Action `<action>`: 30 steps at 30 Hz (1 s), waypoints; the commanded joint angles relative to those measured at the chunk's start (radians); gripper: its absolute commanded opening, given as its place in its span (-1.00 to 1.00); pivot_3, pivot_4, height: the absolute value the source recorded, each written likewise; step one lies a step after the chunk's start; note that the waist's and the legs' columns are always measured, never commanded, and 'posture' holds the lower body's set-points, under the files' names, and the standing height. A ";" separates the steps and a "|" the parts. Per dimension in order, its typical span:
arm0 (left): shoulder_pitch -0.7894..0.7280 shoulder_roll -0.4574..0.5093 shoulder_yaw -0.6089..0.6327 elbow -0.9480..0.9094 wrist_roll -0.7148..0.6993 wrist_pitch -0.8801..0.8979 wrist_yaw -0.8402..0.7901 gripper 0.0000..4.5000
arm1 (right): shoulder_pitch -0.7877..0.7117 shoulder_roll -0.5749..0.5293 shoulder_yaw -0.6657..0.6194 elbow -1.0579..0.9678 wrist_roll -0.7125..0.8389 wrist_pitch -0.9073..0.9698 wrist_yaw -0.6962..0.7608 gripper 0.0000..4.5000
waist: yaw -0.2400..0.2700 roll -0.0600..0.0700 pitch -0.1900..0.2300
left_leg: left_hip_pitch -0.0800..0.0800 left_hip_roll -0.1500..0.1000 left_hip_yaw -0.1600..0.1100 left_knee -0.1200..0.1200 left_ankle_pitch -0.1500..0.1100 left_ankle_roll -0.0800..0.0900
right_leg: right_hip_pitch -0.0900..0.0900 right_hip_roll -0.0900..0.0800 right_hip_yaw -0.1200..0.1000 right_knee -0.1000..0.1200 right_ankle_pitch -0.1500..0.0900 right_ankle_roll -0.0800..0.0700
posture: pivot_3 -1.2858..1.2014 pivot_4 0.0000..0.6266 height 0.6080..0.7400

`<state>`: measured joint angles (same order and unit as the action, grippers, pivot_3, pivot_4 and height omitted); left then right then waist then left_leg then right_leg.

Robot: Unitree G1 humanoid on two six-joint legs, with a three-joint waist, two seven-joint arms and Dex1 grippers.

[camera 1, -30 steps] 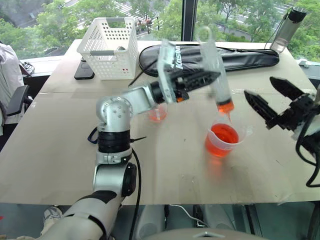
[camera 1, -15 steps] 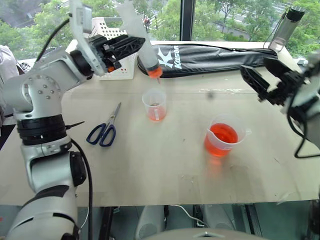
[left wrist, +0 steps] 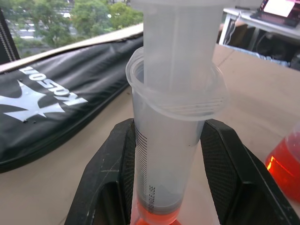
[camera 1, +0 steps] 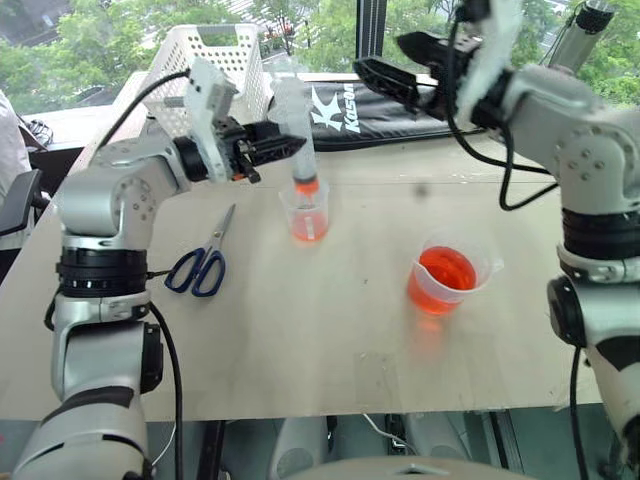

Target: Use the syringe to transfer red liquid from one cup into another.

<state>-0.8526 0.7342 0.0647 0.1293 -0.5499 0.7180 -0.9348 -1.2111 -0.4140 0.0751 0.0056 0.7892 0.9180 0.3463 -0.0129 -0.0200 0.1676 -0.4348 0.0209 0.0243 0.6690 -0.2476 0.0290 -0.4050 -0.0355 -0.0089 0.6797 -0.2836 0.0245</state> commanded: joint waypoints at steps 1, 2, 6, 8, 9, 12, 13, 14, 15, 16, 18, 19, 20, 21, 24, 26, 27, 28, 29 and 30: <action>-0.009 0.003 0.022 -0.045 -0.004 -0.018 -0.013 -0.28 | -0.069 0.034 0.012 0.035 -0.037 0.010 0.063 0.75 | 0.000 0.000 0.000 | 0.000 0.000 0.000 0.000 0.000 0.000 | 0.000 0.000 0.000 0.000 0.000 0.000 | 0.03 -0.52 0.75; -0.009 0.000 0.024 -0.049 -0.007 -0.015 -0.013 -0.28 | -0.078 0.041 0.018 0.047 -0.050 0.008 0.082 0.75 | 0.001 0.000 0.000 | 0.000 0.000 0.000 0.000 0.000 0.000 | 0.000 0.000 0.000 0.000 0.000 0.000 | 0.03 -0.52 0.75; 0.002 -0.001 0.026 -0.070 -0.010 -0.010 -0.012 -0.28 | -0.102 0.075 0.039 0.099 -0.101 -0.003 0.144 0.40 | 0.001 0.000 0.000 | 0.001 0.000 0.000 0.001 0.000 0.000 | 0.000 0.000 0.000 0.000 0.000 0.000 | 0.03 -0.52 0.75; 0.007 -0.001 0.028 -0.080 -0.012 -0.007 -0.011 -0.28 | -0.109 0.092 0.045 0.122 -0.128 -0.009 0.161 0.40 | 0.000 0.000 0.000 | 0.001 0.000 0.000 0.001 0.000 0.000 | 0.000 0.000 0.000 0.001 0.000 0.000 | 0.03 -0.52 0.75; 0.009 -0.001 0.029 -0.084 -0.012 -0.005 -0.010 -0.28 | -0.114 0.102 0.044 0.134 -0.140 -0.011 0.168 0.40 | -0.001 0.000 0.000 | 0.001 0.000 0.000 0.001 0.000 0.000 | 0.000 0.000 0.000 0.001 0.000 0.000 | 0.03 -0.52 0.75; 0.013 -0.001 0.033 -0.096 -0.015 0.000 -0.009 -0.28 | -0.129 0.129 0.039 0.167 -0.168 -0.016 0.193 0.40 | -0.002 0.000 0.000 | 0.001 0.000 0.000 0.001 0.000 0.000 | 0.000 0.000 0.000 0.001 0.000 0.000 | 0.03 -0.52 0.75; 0.015 -0.001 0.034 -0.100 -0.015 0.001 -0.008 -0.28 | -0.133 0.136 0.038 0.175 -0.177 -0.017 0.202 0.40 | -0.002 0.000 0.000 | 0.001 0.000 0.000 0.001 0.000 0.000 | -0.001 0.000 0.000 0.001 0.000 0.000 | 0.03 -0.52 0.75; 0.019 -0.001 0.034 -0.106 -0.015 0.001 -0.008 -0.28 | -0.137 0.143 0.037 0.184 -0.186 -0.020 0.209 0.40 | -0.002 0.000 0.000 | 0.001 0.000 0.000 0.001 0.000 0.000 | -0.001 0.000 0.000 0.001 0.000 0.000 | 0.03 -0.52 0.75; 0.023 -0.001 0.034 -0.111 -0.014 0.000 -0.008 -0.28 | -0.141 0.150 0.036 0.194 -0.193 -0.024 0.216 0.40 | -0.002 0.000 0.000 | 0.001 0.000 0.000 0.001 0.000 0.000 | -0.001 0.000 0.000 0.001 0.000 0.000 | 0.03 -0.52 0.75; 0.026 -0.001 0.033 -0.116 -0.014 0.000 -0.007 -0.28 | -0.143 0.155 0.033 0.199 -0.201 -0.026 0.221 0.40 | -0.002 0.000 0.000 | 0.001 0.000 0.001 0.001 0.000 0.000 | -0.001 0.000 0.000 0.001 0.000 0.000 | 0.03 -0.52 0.75; 0.030 -0.002 0.034 -0.121 -0.014 0.001 -0.005 -0.28 | -0.149 0.164 0.026 0.211 -0.212 -0.029 0.229 0.40 | -0.002 0.000 0.000 | 0.001 0.000 0.001 0.001 0.000 0.000 | -0.001 0.000 0.000 0.001 0.000 0.000 | 0.03 -0.52 0.75; 0.032 -0.001 0.034 -0.123 -0.013 0.001 -0.005 -0.28 | -0.153 0.168 0.022 0.218 -0.217 -0.030 0.232 0.28 | -0.002 0.000 0.000 | 0.001 0.000 0.000 0.001 0.000 0.000 | -0.001 0.000 0.000 0.001 0.000 0.000 | 0.03 -0.52 0.75; 0.033 -0.001 0.033 -0.124 -0.012 0.001 -0.004 -0.28 | -0.158 0.172 0.019 0.224 -0.223 -0.031 0.233 0.16 | -0.002 0.000 0.000 | 0.001 0.000 0.000 0.001 0.000 0.000 | -0.001 0.000 0.000 0.001 0.000 0.000 | 0.03 -0.52 0.75; 0.033 0.000 0.033 -0.125 -0.011 0.001 -0.003 -0.28 | -0.162 0.175 0.019 0.229 -0.230 -0.032 0.235 0.08 | -0.001 0.000 0.000 | 0.001 0.000 0.001 0.001 0.000 0.000 | -0.001 0.000 0.000 0.001 0.000 0.000 | 0.03 -0.52 0.75; 0.033 -0.001 0.032 -0.129 -0.008 0.002 0.002 -0.28 | -0.170 0.180 0.029 0.230 -0.258 -0.035 0.239 -0.57 | -0.001 0.000 0.000 | 0.001 0.000 0.000 0.001 0.000 0.000 | -0.001 0.000 0.000 0.001 0.000 0.000 | 0.03 -0.52 0.75; 0.035 -0.002 0.031 -0.133 -0.009 0.002 0.005 -0.28 | -0.169 0.182 0.040 0.228 -0.283 -0.042 0.238 -0.57 | -0.002 0.000 0.000 | 0.001 0.000 0.001 0.001 0.000 0.000 | -0.001 0.000 0.000 0.002 0.000 0.000 | 0.03 -0.52 0.75; 0.036 -0.002 0.031 -0.135 -0.010 0.002 0.005 -0.28 | -0.168 0.184 0.044 0.225 -0.294 -0.045 0.239 -0.57 | -0.002 0.000 0.000 | 0.001 0.000 0.000 0.001 0.000 0.000 | -0.001 0.000 0.000 0.002 0.000 0.000 | 0.03 -0.52 0.75; 0.038 -0.002 0.031 -0.137 -0.010 0.001 0.006 -0.28 | -0.166 0.186 0.047 0.223 -0.304 -0.048 0.241 -0.57 | -0.002 0.000 0.000 | 0.001 0.000 0.000 0.001 0.000 0.000 | -0.001 0.000 0.000 0.002 0.000 0.000 | 0.03 -0.52 0.75; 0.039 -0.002 0.031 -0.138 -0.010 0.002 0.007 -0.28 | -0.165 0.188 0.048 0.221 -0.311 -0.050 0.243 -0.57 | -0.002 0.000 0.000 | 0.001 0.000 0.000 0.001 0.000 0.000 | -0.001 0.000 0.000 0.002 0.000 0.000 | 0.03 -0.52 0.75; 0.041 -0.001 0.030 -0.140 -0.010 0.002 0.007 -0.28 | -0.164 0.190 0.050 0.218 -0.318 -0.051 0.245 -0.57 | -0.002 0.000 0.000 | 0.001 0.000 0.001 0.001 0.000 0.000 | -0.001 0.000 0.000 0.002 0.000 0.000 | 0.03 -0.52 0.75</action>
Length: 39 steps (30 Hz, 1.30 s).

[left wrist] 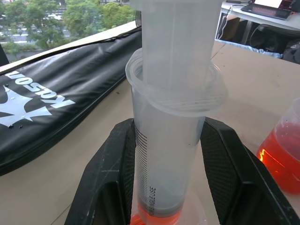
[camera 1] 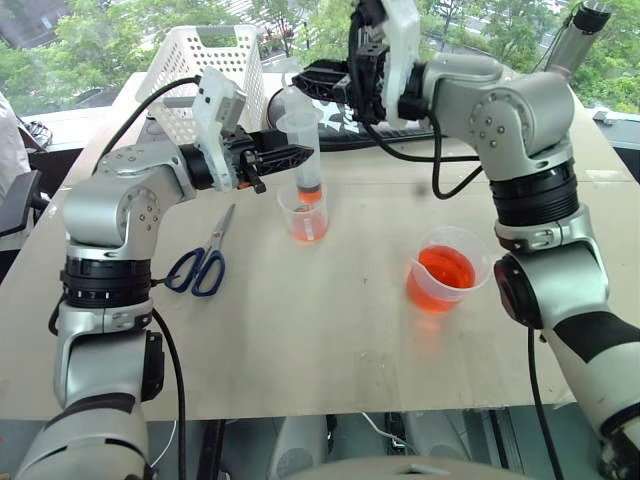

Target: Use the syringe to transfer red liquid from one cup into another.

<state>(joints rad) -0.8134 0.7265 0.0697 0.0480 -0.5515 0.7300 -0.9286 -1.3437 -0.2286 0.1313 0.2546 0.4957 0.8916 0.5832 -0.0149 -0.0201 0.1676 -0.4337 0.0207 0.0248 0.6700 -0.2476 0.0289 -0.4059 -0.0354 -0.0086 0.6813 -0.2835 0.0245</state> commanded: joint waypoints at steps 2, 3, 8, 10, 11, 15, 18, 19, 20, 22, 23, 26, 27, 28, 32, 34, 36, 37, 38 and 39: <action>0.005 0.008 0.025 -0.062 -0.007 -0.011 0.001 -0.28 | -0.030 0.006 0.000 -0.035 -0.038 -0.028 0.010 -0.57 | 0.000 0.000 0.000 | 0.000 0.000 0.000 0.000 0.000 0.000 | 0.000 0.000 0.000 0.000 0.000 0.000 | 0.03 -0.52 0.75; 0.006 0.008 0.024 -0.064 -0.006 -0.012 0.001 -0.28 | -0.029 0.006 0.005 -0.037 -0.048 -0.032 0.011 -0.57 | 0.000 0.000 0.000 | 0.000 0.000 0.000 0.000 0.000 0.000 | 0.000 0.000 0.000 0.000 0.000 0.000 | 0.03 -0.52 0.75; 0.014 0.008 0.025 -0.077 -0.003 -0.013 0.008 -0.28 | -0.026 0.005 0.047 -0.049 -0.115 -0.057 0.011 -0.98 | 0.000 0.000 0.000 | 0.000 0.000 0.000 0.000 0.000 0.000 | 0.000 0.000 0.000 0.000 0.000 0.000 | 0.03 -0.52 0.75; 0.017 0.006 0.026 -0.081 -0.003 -0.012 0.012 -0.28 | -0.025 0.007 0.061 -0.058 -0.136 -0.067 0.013 -0.98 | 0.000 0.000 0.000 | 0.000 0.000 0.000 0.000 0.000 0.000 | 0.000 0.000 0.000 0.000 0.000 0.000 | 0.03 -0.52 0.75; 0.018 0.005 0.026 -0.082 -0.003 -0.012 0.014 -0.28 | -0.024 0.006 0.068 -0.062 -0.146 -0.072 0.014 -0.98 | 0.000 0.000 0.000 | 0.000 0.000 0.000 0.000 0.000 0.000 | 0.000 0.000 0.000 0.000 0.000 0.000 | 0.03 -0.52 0.75; 0.021 0.000 0.030 -0.087 -0.007 -0.011 0.025 -0.28 | -0.007 0.012 0.094 -0.095 -0.176 -0.089 0.017 -0.98 | 0.000 0.000 0.000 | 0.000 0.000 0.000 0.000 0.000 0.000 | 0.000 0.000 0.000 0.000 0.000 0.000 | 0.03 -0.52 0.75; 0.026 -0.004 0.035 -0.088 -0.011 -0.011 0.032 -0.28 | 0.006 0.016 0.103 -0.113 -0.187 -0.115 0.035 -0.98 | 0.000 0.000 0.000 | 0.000 0.000 0.000 0.000 0.000 0.000 | 0.000 0.000 0.000 0.000 0.000 0.000 | 0.03 -0.52 0.75; 0.027 -0.004 0.035 -0.089 -0.012 -0.011 0.033 -0.28 | 0.009 0.017 0.105 -0.115 -0.192 -0.122 0.040 -0.98 | 0.000 0.000 0.000 | 0.000 0.000 0.000 0.000 0.000 0.000 | 0.000 0.000 0.000 0.000 0.000 0.000 | 0.03 -0.52 0.75; 0.027 -0.005 0.036 -0.090 -0.012 -0.010 0.034 -0.28 | 0.011 0.018 0.106 -0.116 -0.198 -0.136 0.046 -0.98 | 0.000 0.000 0.000 | 0.000 0.000 0.000 0.000 0.000 0.000 | 0.000 0.000 0.000 0.000 0.000 0.000 | 0.03 -0.52 0.75; 0.027 -0.007 0.039 -0.092 -0.016 -0.009 0.035 -0.28 | 0.015 0.022 0.108 -0.116 -0.206 -0.154 0.059 -0.98 | 0.000 0.000 0.000 | 0.000 0.000 0.000 0.000 0.000 0.000 | 0.000 0.000 0.000 0.001 0.000 0.000 | 0.03 -0.52 0.75; 0.028 -0.008 0.041 -0.093 -0.017 -0.009 0.035 -0.28 | 0.018 0.023 0.111 -0.114 -0.213 -0.171 0.068 -0.98 | 0.000 0.000 0.000 | 0.000 0.000 0.000 0.000 0.000 0.000 | 0.000 0.000 0.000 0.001 0.000 0.000 | 0.03 -0.52 0.75; 0.029 -0.007 0.046 -0.090 -0.018 -0.012 0.032 -0.28 | 0.034 0.030 0.111 -0.091 -0.226 -0.252 0.109 -0.98 | 0.000 0.000 0.000 | 0.000 0.000 0.000 0.000 0.000 0.000 | 0.000 0.000 0.000 0.001 0.000 0.000 | 0.03 -0.52 0.75; 0.030 -0.007 0.047 -0.089 -0.017 -0.013 0.031 -0.28 | 0.039 0.031 0.110 -0.083 -0.230 -0.277 0.120 -0.98 | 0.000 0.000 0.000 | 0.000 0.000 0.000 0.000 0.000 0.000 | 0.000 0.000 0.000 0.001 0.000 0.000 | 0.03 -0.52 0.75; 0.031 -0.007 0.048 -0.089 -0.017 -0.014 0.031 -0.28 | 0.044 0.031 0.112 -0.072 -0.239 -0.299 0.129 -0.98 | 0.000 0.000 0.000 | 0.000 0.000 0.000 0.000 0.000 0.000 | 0.000 0.000 0.000 0.001 0.000 0.000 | 0.03 -0.52 0.75; 0.034 -0.005 0.054 -0.088 -0.016 -0.016 0.030 -0.28 | 0.055 0.032 0.118 -0.031 -0.272 -0.361 0.152 -0.98 | -0.001 0.000 0.000 | 0.000 0.000 0.000 0.000 0.000 0.000 | 0.000 0.000 -0.001 0.001 0.000 0.000 | 0.03 -0.52 0.75; 0.036 -0.004 0.055 -0.089 -0.015 -0.018 0.030 -0.28 | 0.057 0.033 0.118 -0.019 -0.283 -0.382 0.162 -0.98 | -0.001 0.000 0.000 | 0.000 0.000 0.000 0.000 0.000 0.000 | 0.000 0.000 -0.001 0.001 0.000 0.000 | 0.03 -0.52 0.75; 0.038 -0.005 0.057 -0.091 -0.016 -0.018 0.030 -0.28 | 0.058 0.034 0.119 -0.004 -0.295 -0.406 0.174 -0.98 | -0.001 0.000 0.000 | 0.000 0.000 0.000 0.000 0.000 0.000 | 0.000 0.000 -0.001 0.001 0.000 0.000 | 0.03 -0.52 0.75; 0.038 -0.005 0.057 -0.090 -0.015 -0.019 0.029 -0.28 | 0.059 0.032 0.121 0.005 -0.302 -0.423 0.182 -0.98 | -0.001 0.000 0.000 | 0.000 0.000 0.000 0.000 0.000 0.000 | 0.000 0.000 -0.001 0.001 0.000 0.000 | 0.03 -0.52 0.75; 0.038 -0.005 0.057 -0.090 -0.015 -0.020 0.029 -0.28 | 0.060 0.032 0.121 0.011 -0.309 -0.434 0.188 -0.98 | -0.001 0.000 0.000 | 0.000 0.000 0.000 0.000 0.000 0.000 | 0.000 0.000 -0.001 0.001 0.000 0.000 | 0.03 -0.52 0.75; 0.039 -0.004 0.058 -0.091 -0.015 -0.020 0.029 -0.28 | 0.064 0.032 0.120 0.019 -0.313 -0.474 0.205 -0.98 | -0.001 0.000 0.000 | 0.000 0.000 0.000 0.000 0.000 0.000 | 0.000 0.000 -0.001 0.001 0.000 0.000 | 0.03 -0.52 0.75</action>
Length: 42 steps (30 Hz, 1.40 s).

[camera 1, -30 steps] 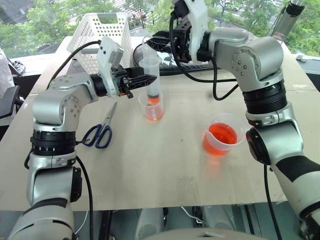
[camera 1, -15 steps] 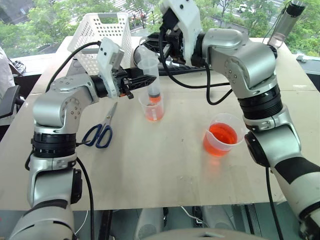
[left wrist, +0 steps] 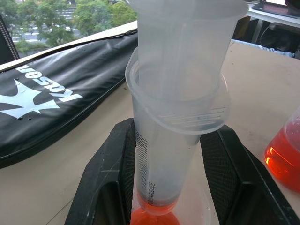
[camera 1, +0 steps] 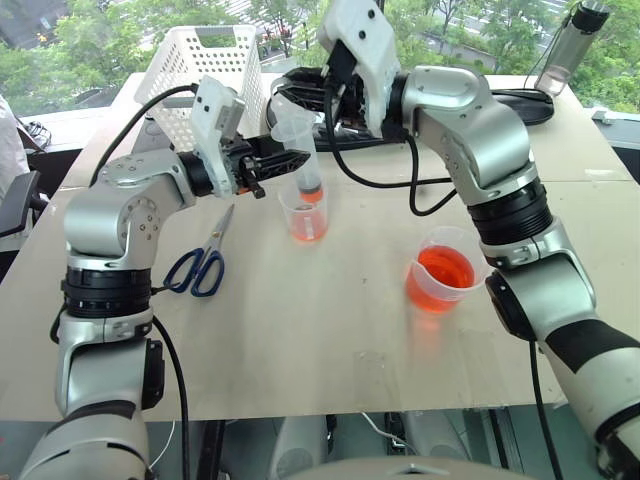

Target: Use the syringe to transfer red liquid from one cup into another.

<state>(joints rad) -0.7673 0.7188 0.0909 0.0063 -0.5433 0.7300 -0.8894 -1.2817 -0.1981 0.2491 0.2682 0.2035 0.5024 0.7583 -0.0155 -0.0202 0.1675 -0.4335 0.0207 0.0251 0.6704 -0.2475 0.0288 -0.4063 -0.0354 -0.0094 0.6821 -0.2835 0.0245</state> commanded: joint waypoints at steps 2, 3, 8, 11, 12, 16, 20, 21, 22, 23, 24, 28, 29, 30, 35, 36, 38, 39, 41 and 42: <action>-0.005 0.004 0.037 -0.049 -0.023 -0.021 -0.012 -0.28 | 0.009 -0.003 0.002 0.022 -0.030 -0.138 0.055 -0.98 | 0.000 0.000 0.000 | 0.000 0.000 0.000 0.000 0.000 0.000 | 0.000 0.000 0.000 0.000 0.000 0.000 | 0.03 -0.52 0.75; -0.004 0.004 0.038 -0.050 -0.025 -0.020 -0.012 -0.28 | 0.011 -0.003 -0.001 0.031 -0.034 -0.158 0.063 -0.98 | 0.000 0.000 0.000 | 0.000 0.000 0.000 0.000 0.000 0.000 | 0.000 0.000 0.000 0.000 0.000 0.000 | 0.03 -0.52 0.75; -0.005 0.002 0.038 -0.047 -0.026 -0.020 -0.013 -0.28 | 0.010 0.001 -0.010 0.070 -0.039 -0.216 0.104 -0.98 | 0.000 0.000 0.000 | 0.000 0.000 0.000 0.000 0.000 0.000 | 0.000 0.000 0.000 0.000 0.000 0.000 | 0.03 -0.52 0.75; -0.005 0.001 0.038 -0.048 -0.027 -0.019 -0.014 -0.28 | 0.010 0.004 -0.012 0.086 -0.043 -0.231 0.116 -0.98 | 0.000 0.000 0.000 | 0.000 0.000 0.000 0.000 0.000 0.000 | 0.000 0.000 0.000 0.000 0.000 0.000 | 0.03 -0.52 0.75; -0.006 0.001 0.038 -0.047 -0.027 -0.019 -0.014 -0.28 | 0.010 0.005 -0.012 0.093 -0.045 -0.235 0.118 -0.98 | 0.000 0.000 0.000 | 0.000 0.000 0.000 0.000 0.000 0.000 | 0.000 0.000 0.000 0.000 0.000 0.000 | 0.03 -0.52 0.75; -0.015 0.001 0.039 -0.042 -0.028 -0.018 -0.016 -0.28 | 0.005 0.010 -0.015 0.119 -0.051 -0.247 0.122 -0.98 | 0.000 0.000 0.000 | 0.000 0.000 0.000 0.000 0.000 0.000 | 0.000 0.000 0.000 0.000 0.000 0.000 | 0.03 -0.52 0.75; -0.023 0.003 0.043 -0.039 -0.031 -0.015 -0.016 -0.28 | 0.006 0.017 -0.018 0.137 -0.054 -0.245 0.125 -0.98 | 0.000 0.000 0.000 | 0.000 0.000 0.000 0.000 0.000 0.000 | 0.000 0.000 0.000 0.000 0.000 0.000 | 0.03 -0.52 0.75; -0.025 0.005 0.044 -0.037 -0.031 -0.014 -0.017 -0.28 | 0.008 0.020 -0.020 0.142 -0.052 -0.241 0.124 -0.98 | 0.000 0.000 0.000 | 0.000 0.000 0.000 0.000 0.000 0.000 | 0.000 0.000 0.000 0.001 0.000 0.000 | 0.03 -0.52 0.75; -0.026 0.006 0.045 -0.035 -0.031 -0.014 -0.018 -0.28 | 0.010 0.022 -0.022 0.146 -0.051 -0.237 0.123 -0.98 | 0.000 0.000 0.000 | 0.000 0.000 0.000 0.000 0.000 0.000 | 0.000 0.000 0.000 0.001 0.000 0.000 | 0.03 -0.52 0.75; -0.028 0.007 0.046 -0.033 -0.031 -0.015 -0.019 -0.28 | 0.012 0.025 -0.024 0.151 -0.049 -0.234 0.122 -0.98 | 0.000 0.000 0.000 | 0.000 0.000 0.000 0.000 0.000 0.000 | 0.000 0.000 0.000 0.001 0.000 0.000 | 0.03 -0.52 0.75; -0.032 0.011 0.047 -0.030 -0.030 -0.015 -0.021 -0.28 | 0.015 0.029 -0.027 0.156 -0.048 -0.230 0.120 -0.98 | 0.000 0.000 0.000 | 0.000 0.000 0.000 0.000 0.000 0.000 | 0.000 0.000 0.000 0.001 0.000 0.000 | 0.03 -0.52 0.75; -0.047 0.020 0.053 -0.020 -0.033 -0.011 -0.024 -0.28 | 0.023 0.038 -0.030 0.166 -0.050 -0.226 0.119 -0.98 | 0.000 0.000 0.000 | 0.000 0.000 0.000 0.000 0.000 0.000 | 0.000 0.000 0.000 0.001 0.000 0.000 | 0.03 -0.52 0.75; -0.050 0.021 0.054 -0.019 -0.034 -0.010 -0.024 -0.28 | 0.026 0.041 -0.030 0.169 -0.051 -0.224 0.119 -0.98 | 0.000 0.000 0.000 | 0.000 0.000 0.000 0.000 0.000 0.000 | 0.000 0.000 0.000 0.001 0.000 0.000 | 0.03 -0.52 0.75; -0.053 0.022 0.054 -0.018 -0.034 -0.009 -0.025 -0.28 | 0.028 0.043 -0.031 0.173 -0.051 -0.223 0.118 -0.98 | 0.000 0.000 0.000 | 0.000 0.000 0.000 0.000 0.000 0.000 | 0.000 0.000 0.000 0.001 0.000 0.000 | 0.03 -0.52 0.75; -0.072 0.023 0.057 -0.009 -0.036 -0.004 -0.025 -0.28 | 0.058 0.053 -0.026 0.209 -0.063 -0.231 0.113 -0.98 | 0.000 0.000 0.000 | 0.000 0.000 0.000 0.001 0.000 0.000 | 0.000 0.000 -0.001 0.001 0.000 0.000 | 0.03 -0.52 0.75; -0.074 0.023 0.058 -0.009 -0.036 -0.002 -0.025 -0.28 | 0.062 0.055 -0.025 0.213 -0.065 -0.232 0.113 -0.98 | 0.000 0.000 0.000 | 0.000 0.000 0.000 0.001 0.000 0.000 | 0.000 0.000 -0.001 0.001 0.000 0.000 | 0.03 -0.52 0.75; -0.080 0.021 0.061 -0.009 -0.040 0.004 -0.024 -0.28 | 0.077 0.058 -0.019 0.220 -0.072 -0.234 0.112 -0.98 | -0.001 0.000 0.000 | 0.000 0.000 0.000 0.001 0.000 0.000 | 0.000 0.000 -0.001 0.001 0.000 0.000 | 0.03 -0.52 0.75; -0.082 0.021 0.062 -0.008 -0.041 0.006 -0.024 -0.28 | 0.085 0.060 -0.016 0.222 -0.075 -0.235 0.112 -0.98 | -0.001 0.000 0.000 | 0.001 0.000 0.000 0.001 0.000 0.000 | 0.000 0.000 -0.001 0.002 0.000 0.000 | 0.03 -0.52 0.75; -0.085 0.021 0.063 -0.007 -0.041 0.007 -0.025 -0.28 | 0.098 0.063 -0.011 0.227 -0.080 -0.237 0.113 -0.98 | -0.001 0.000 0.000 | 0.001 0.000 0.000 0.001 0.000 0.000 | 0.000 0.000 -0.001 0.007 0.000 0.000 | 0.03 -0.52 0.75; -0.087 0.021 0.063 -0.006 -0.041 0.007 -0.026 -0.28 | 0.103 0.065 -0.009 0.229 -0.083 -0.239 0.112 -0.98 | -0.001 0.000 0.000 | 0.001 0.000 0.000 0.001 0.000 0.000 | 0.000 0.000 -0.001 0.007 0.000 0.000 | 0.03 -0.52 0.75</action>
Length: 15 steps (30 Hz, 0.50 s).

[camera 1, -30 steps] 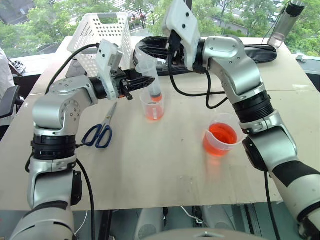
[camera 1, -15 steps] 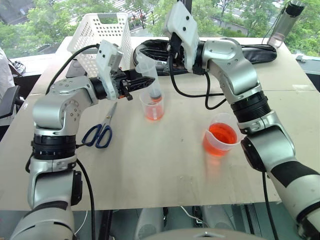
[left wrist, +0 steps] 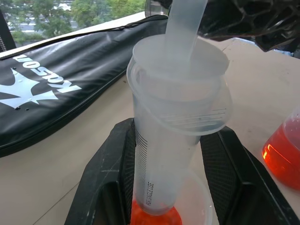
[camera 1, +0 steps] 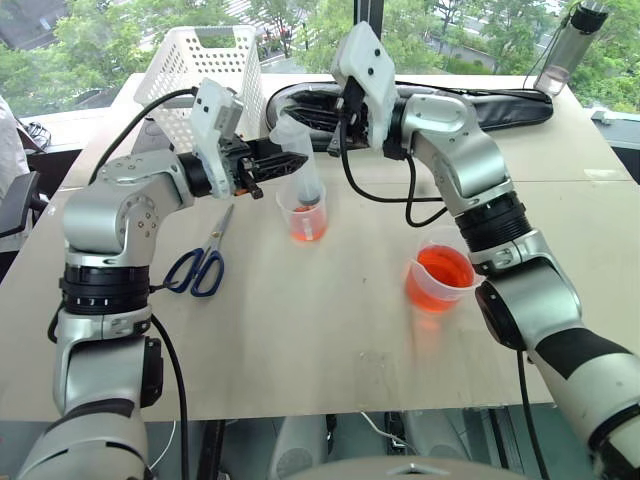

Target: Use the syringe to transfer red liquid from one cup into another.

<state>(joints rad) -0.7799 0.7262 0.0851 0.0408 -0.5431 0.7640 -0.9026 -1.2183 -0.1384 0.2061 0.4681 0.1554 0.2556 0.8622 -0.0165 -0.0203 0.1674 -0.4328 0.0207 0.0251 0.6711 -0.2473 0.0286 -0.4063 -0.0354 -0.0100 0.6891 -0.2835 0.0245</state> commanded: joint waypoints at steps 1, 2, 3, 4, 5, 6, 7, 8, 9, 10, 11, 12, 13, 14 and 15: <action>-0.075 0.014 0.069 -0.040 -0.040 -0.027 -0.013 -0.28 | 0.044 0.007 0.035 0.033 -0.037 0.005 0.007 -0.98 | 0.000 0.000 0.000 | 0.000 0.000 0.000 0.000 0.000 0.000 | 0.000 0.000 0.000 0.000 0.000 0.000 | 0.03 -0.52 0.75; -0.076 0.015 0.068 -0.039 -0.040 -0.027 -0.014 -0.28 | 0.048 0.008 0.036 0.036 -0.039 0.004 0.006 -0.98 | 0.000 0.000 0.000 | 0.000 0.000 0.000 0.000 0.000 0.000 | 0.000 0.000 0.000 0.001 0.000 0.000 | 0.03 -0.52 0.75; -0.077 0.015 0.069 -0.039 -0.040 -0.027 -0.014 -0.28 | 0.051 0.010 0.037 0.039 -0.041 0.003 0.005 -0.98 | 0.000 0.000 0.000 | 0.000 0.000 0.000 0.001 0.000 0.000 | 0.000 0.000 0.000 0.001 0.000 0.000 | 0.03 -0.52 0.75; -0.080 0.016 0.070 -0.039 -0.040 -0.026 -0.014 -0.28 | 0.056 0.012 0.039 0.041 -0.043 0.002 0.005 -0.98 | 0.000 0.000 0.000 | 0.000 0.000 0.000 0.001 0.000 0.000 | 0.000 0.000 0.000 0.001 0.000 0.000 | 0.03 -0.52 0.75; -0.082 0.016 0.071 -0.040 -0.041 -0.025 -0.013 -0.28 | 0.059 0.014 0.042 0.043 -0.045 0.001 0.005 -0.98 | 0.000 0.000 0.000 | 0.000 0.000 0.000 0.001 0.000 0.000 | 0.000 0.000 0.000 0.001 0.000 0.000 | 0.03 -0.52 0.75; -0.085 0.015 0.071 -0.039 -0.042 -0.024 -0.012 -0.28 | 0.064 0.016 0.045 0.046 -0.047 -0.001 0.006 -0.98 | 0.000 0.000 0.000 | 0.000 0.000 0.000 0.001 0.000 0.000 | 0.000 0.000 0.000 0.002 0.000 0.000 | 0.03 -0.52 0.75; -0.087 0.014 0.072 -0.038 -0.042 -0.024 -0.011 -0.28 | 0.068 0.019 0.049 0.047 -0.049 -0.002 0.007 -0.98 | 0.000 0.000 0.000 | 0.000 0.000 0.000 0.001 0.000 0.000 | 0.000 0.000 0.000 0.002 0.000 0.000 | 0.03 -0.52 0.75; -0.088 0.013 0.072 -0.038 -0.041 -0.024 -0.011 -0.28 | 0.073 0.021 0.053 0.047 -0.052 -0.004 0.008 -0.98 | 0.000 0.000 0.000 | 0.000 0.000 0.000 0.001 0.000 0.000 | 0.000 0.000 0.000 0.002 0.000 0.000 | 0.03 -0.52 0.75; -0.090 0.012 0.071 -0.036 -0.040 -0.026 -0.011 -0.28 | 0.076 0.024 0.055 0.049 -0.055 -0.006 0.009 -0.98 | 0.000 0.000 0.000 | 0.000 0.000 0.000 0.001 0.000 0.000 | 0.000 0.000 0.000 0.003 0.000 0.000 | 0.03 -0.52 0.75; -0.092 0.012 0.071 -0.033 -0.039 -0.027 -0.012 -0.28 | 0.079 0.026 0.059 0.050 -0.058 -0.008 0.009 -0.98 | 0.000 0.000 0.000 | 0.000 0.000 0.000 0.001 0.000 0.000 | 0.000 0.000 0.000 0.003 0.000 0.000 | 0.03 -0.52 0.75; -0.093 0.012 0.071 -0.031 -0.038 -0.028 -0.012 -0.28 | 0.083 0.029 0.061 0.051 -0.061 -0.009 0.010 -0.98 | 0.000 0.000 0.000 | 0.000 0.000 0.000 0.001 0.000 0.000 | -0.001 0.000 0.000 0.003 0.000 0.000 | 0.03 -0.52 0.75; -0.096 0.011 0.071 -0.028 -0.038 -0.029 -0.012 -0.28 | 0.085 0.031 0.062 0.051 -0.063 -0.010 0.011 -0.98 | 0.000 0.000 0.000 | 0.000 0.000 0.000 0.001 0.000 0.000 | -0.001 0.000 0.000 0.003 0.000 0.000 | 0.03 -0.52 0.75; -0.099 0.012 0.072 -0.026 -0.038 -0.029 -0.012 -0.28 | 0.090 0.034 0.065 0.050 -0.067 -0.011 0.012 -0.98 | -0.001 0.000 0.000 | 0.000 0.000 0.000 0.001 0.000 -0.001 | -0.001 0.000 0.000 0.004 0.000 0.000 | 0.03 -0.52 0.75; -0.102 0.012 0.074 -0.024 -0.038 -0.030 -0.012 -0.28 | 0.093 0.036 0.067 0.049 -0.070 -0.011 0.013 -0.98 | -0.001 0.000 0.000 | 0.000 0.000 0.000 0.001 0.000 -0.001 | -0.001 0.000 0.000 0.004 0.000 0.000 | 0.03 -0.52 0.75; -0.105 0.011 0.076 -0.021 -0.039 -0.030 -0.011 -0.28 | 0.096 0.037 0.068 0.049 -0.074 -0.013 0.013 -0.98 | 0.000 0.000 0.000 | 0.000 0.000 0.000 0.001 0.000 -0.001 | -0.001 0.000 0.000 0.004 0.000 0.000 | 0.03 -0.52 0.75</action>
<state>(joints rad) -0.7799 0.7254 0.0675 0.0709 -0.5345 0.7817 -0.9127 -1.1726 -0.1114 0.2062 0.4785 0.1213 0.2195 0.8459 -0.0170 -0.0203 0.1674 -0.4323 0.0207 0.0254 0.6726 -0.2469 0.0279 -0.4073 -0.0353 -0.0098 0.6931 -0.2835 0.0245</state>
